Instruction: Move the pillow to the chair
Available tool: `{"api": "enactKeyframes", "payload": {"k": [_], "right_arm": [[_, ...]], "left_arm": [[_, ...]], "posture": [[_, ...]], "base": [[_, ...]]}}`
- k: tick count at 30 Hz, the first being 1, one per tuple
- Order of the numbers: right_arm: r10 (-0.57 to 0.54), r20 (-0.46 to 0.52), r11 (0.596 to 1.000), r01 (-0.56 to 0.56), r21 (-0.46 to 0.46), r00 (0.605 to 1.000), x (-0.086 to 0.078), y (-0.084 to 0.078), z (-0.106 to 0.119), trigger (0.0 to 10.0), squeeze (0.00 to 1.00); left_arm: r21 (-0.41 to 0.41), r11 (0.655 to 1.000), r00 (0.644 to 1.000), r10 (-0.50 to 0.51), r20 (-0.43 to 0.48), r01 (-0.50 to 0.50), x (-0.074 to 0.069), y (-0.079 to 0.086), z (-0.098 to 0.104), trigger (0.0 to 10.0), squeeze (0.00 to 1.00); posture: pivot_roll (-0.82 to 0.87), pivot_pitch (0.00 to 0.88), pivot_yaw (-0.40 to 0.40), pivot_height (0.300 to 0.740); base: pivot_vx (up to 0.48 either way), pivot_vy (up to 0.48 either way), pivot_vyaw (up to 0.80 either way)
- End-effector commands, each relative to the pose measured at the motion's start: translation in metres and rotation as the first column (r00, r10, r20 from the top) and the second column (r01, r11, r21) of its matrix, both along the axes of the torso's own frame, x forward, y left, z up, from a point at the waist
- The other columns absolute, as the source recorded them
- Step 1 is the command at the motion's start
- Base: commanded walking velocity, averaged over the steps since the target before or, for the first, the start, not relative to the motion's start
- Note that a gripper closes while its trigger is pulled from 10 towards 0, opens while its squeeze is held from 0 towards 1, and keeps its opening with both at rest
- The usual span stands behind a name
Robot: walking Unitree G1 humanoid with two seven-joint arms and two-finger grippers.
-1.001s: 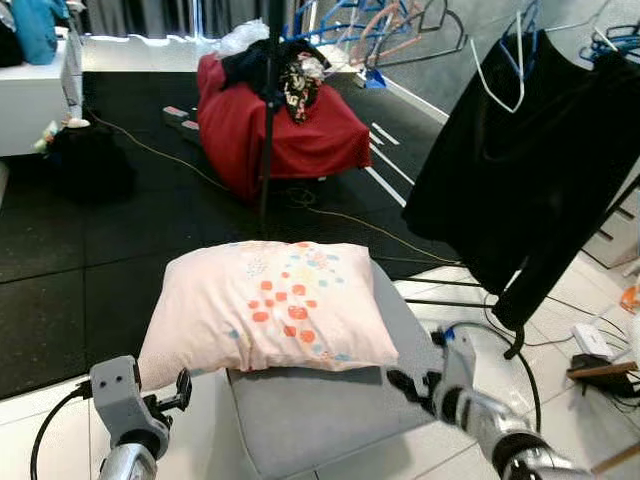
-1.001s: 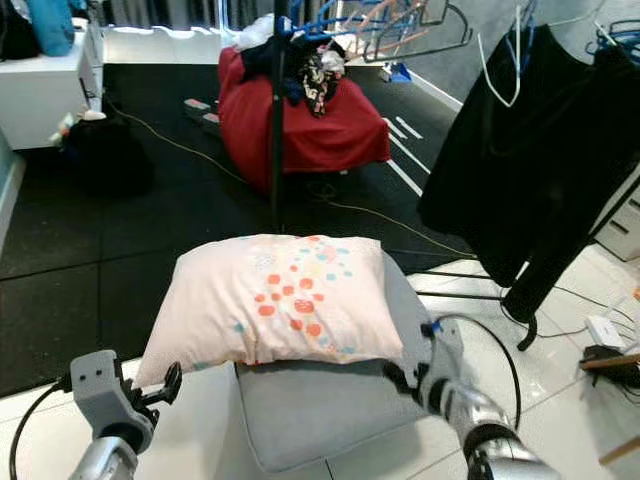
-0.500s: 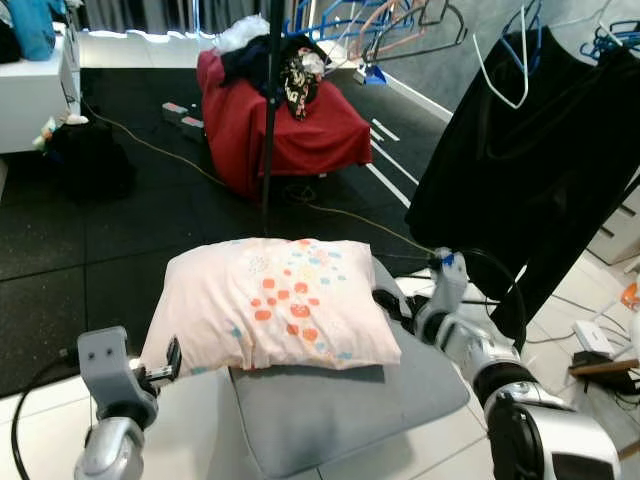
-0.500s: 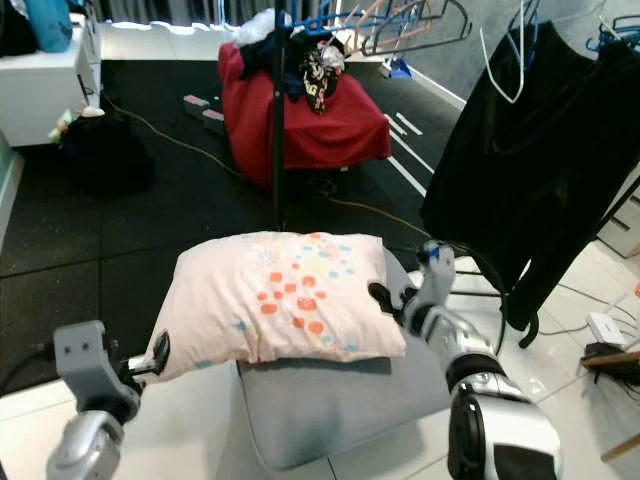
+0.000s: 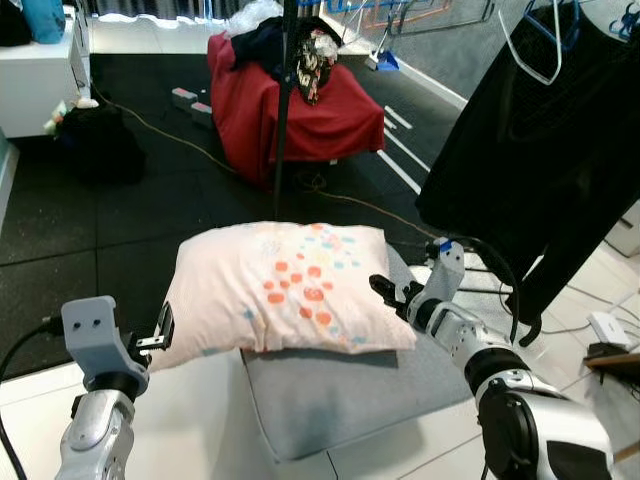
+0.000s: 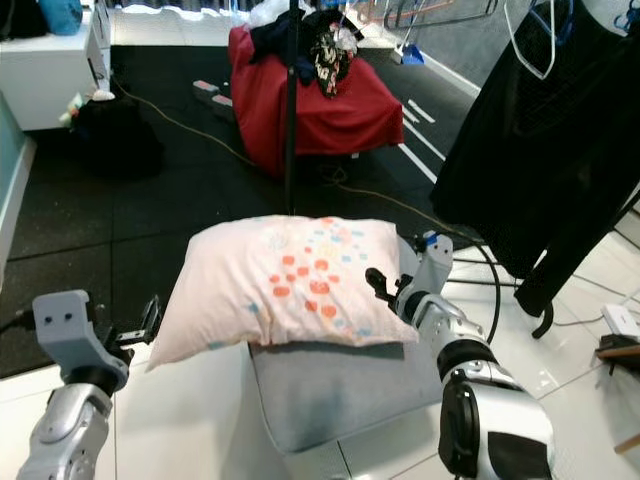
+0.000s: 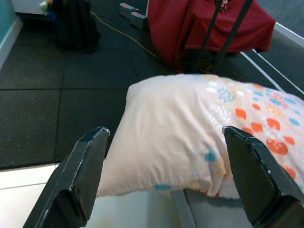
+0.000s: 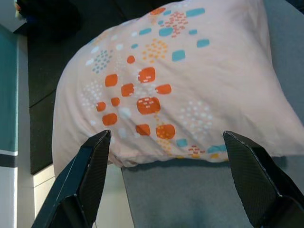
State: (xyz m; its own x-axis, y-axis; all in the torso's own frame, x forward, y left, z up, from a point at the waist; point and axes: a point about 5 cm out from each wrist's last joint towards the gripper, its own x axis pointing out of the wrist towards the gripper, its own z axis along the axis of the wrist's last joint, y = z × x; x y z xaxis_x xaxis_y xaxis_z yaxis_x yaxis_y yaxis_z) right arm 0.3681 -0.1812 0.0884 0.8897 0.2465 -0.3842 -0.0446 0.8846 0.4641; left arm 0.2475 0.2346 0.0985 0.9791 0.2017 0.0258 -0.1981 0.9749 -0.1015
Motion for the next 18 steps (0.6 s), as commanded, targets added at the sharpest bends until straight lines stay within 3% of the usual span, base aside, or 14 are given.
{"api": "enactKeyframes", "payload": {"k": [1, 8, 9, 10, 11, 12, 13, 14, 15, 16, 17, 18], "right_arm": [[-0.006, -0.018, 1.000, 0.006, -0.001, 1.000, -0.002, -0.003, -0.003, 10.0, 0.00], [0.000, -0.021, 1.000, 0.000, -0.011, 1.000, -0.003, -0.003, -0.005, 10.0, 0.00], [0.037, -0.027, 0.993, -0.040, -0.110, 0.999, -0.006, -0.006, -0.009, 10.0, 0.00], [0.037, -0.027, 0.993, -0.040, -0.110, 0.999, -0.006, -0.006, -0.009, 10.0, 0.00], [0.121, -0.041, 0.933, -0.128, -0.336, 0.992, -0.009, -0.011, -0.013, 10.0, 0.00], [0.218, -0.073, 0.798, -0.221, -0.561, 0.973, -0.011, -0.015, -0.015, 10.0, 0.00], [0.218, -0.073, 0.798, -0.221, -0.561, 0.973, -0.011, -0.015, -0.015, 10.0, 0.00], [0.307, -0.111, 0.639, -0.291, -0.712, 0.945, -0.012, -0.017, -0.016, 10.0, 0.00], [0.307, -0.111, 0.639, -0.291, -0.712, 0.945, -0.012, -0.017, -0.016, 10.0, 0.00], [0.376, -0.158, 0.472, -0.335, -0.816, 0.913, -0.012, -0.017, -0.016, 10.0, 0.00], [0.376, -0.158, 0.472, -0.335, -0.816, 0.913, -0.012, -0.017, -0.016, 10.0, 0.00], [0.413, -0.193, 0.354, -0.353, -0.866, 0.890, -0.013, -0.018, -0.017, 10.0, 0.00]], "left_arm": [[0.022, 1.000, 1.000, -0.006, -0.020, 0.007, -0.001, -0.001, -0.001, 10.0, 0.00], [0.026, 1.000, 1.000, -0.006, -0.028, 0.007, -0.002, -0.001, -0.001, 10.0, 0.00], [0.039, 0.999, 0.999, -0.006, -0.044, 0.007, -0.003, 0.000, -0.002, 10.0, 0.00], [0.039, 0.999, 0.999, -0.006, -0.044, 0.007, -0.003, 0.000, -0.002, 10.0, 0.00], [0.050, 0.999, 0.998, -0.003, -0.056, 0.006, -0.006, 0.002, -0.003, 10.0, 0.00], [0.058, 0.998, 0.998, 0.000, -0.065, 0.004, -0.008, 0.003, -0.003, 10.0, 0.00], [0.058, 0.998, 0.998, 0.000, -0.065, 0.004, -0.008, 0.003, -0.003, 10.0, 0.00], [0.061, 0.998, 0.998, 0.003, -0.069, 0.001, -0.010, 0.004, -0.003, 10.0, 0.00], [0.061, 0.998, 0.998, 0.003, -0.069, 0.001, -0.010, 0.004, -0.003, 10.0, 0.00], [0.057, 0.998, 0.997, 0.008, -0.074, -0.003, -0.012, 0.005, -0.002, 10.0, 0.00], [0.057, 0.998, 0.997, 0.008, -0.074, -0.003, -0.012, 0.005, -0.002, 10.0, 0.00], [0.054, 0.998, 0.997, 0.011, -0.076, -0.006, -0.014, 0.006, -0.002, 10.0, 0.00]], "posture": [[-0.03, 0.101, -0.116, 0.635], [-0.03, 0.103, -0.117, 0.630], [-0.03, 0.108, -0.115, 0.625], [-0.03, 0.108, -0.115, 0.625], [-0.03, 0.117, -0.111, 0.620], [-0.03, 0.124, -0.110, 0.615], [-0.03, 0.124, -0.110, 0.615], [-0.03, 0.131, -0.109, 0.610], [-0.03, 0.131, -0.109, 0.610], [-0.03, 0.136, -0.107, 0.605], [-0.03, 0.136, -0.107, 0.605], [-0.03, 0.143, -0.106, 0.600]], "base": [[0.000, 0.000, 0.00], [0.000, 0.000, 0.00], [0.000, 0.000, 0.00], [0.000, 0.000, 0.00], [0.000, 0.000, 0.00], [0.000, 0.000, 0.00], [0.000, 0.000, 0.00], [0.000, 0.000, 0.00], [0.000, 0.000, 0.00], [0.000, 0.000, 0.00], [0.000, 0.000, 0.00], [0.000, 0.000, 0.00]]}}
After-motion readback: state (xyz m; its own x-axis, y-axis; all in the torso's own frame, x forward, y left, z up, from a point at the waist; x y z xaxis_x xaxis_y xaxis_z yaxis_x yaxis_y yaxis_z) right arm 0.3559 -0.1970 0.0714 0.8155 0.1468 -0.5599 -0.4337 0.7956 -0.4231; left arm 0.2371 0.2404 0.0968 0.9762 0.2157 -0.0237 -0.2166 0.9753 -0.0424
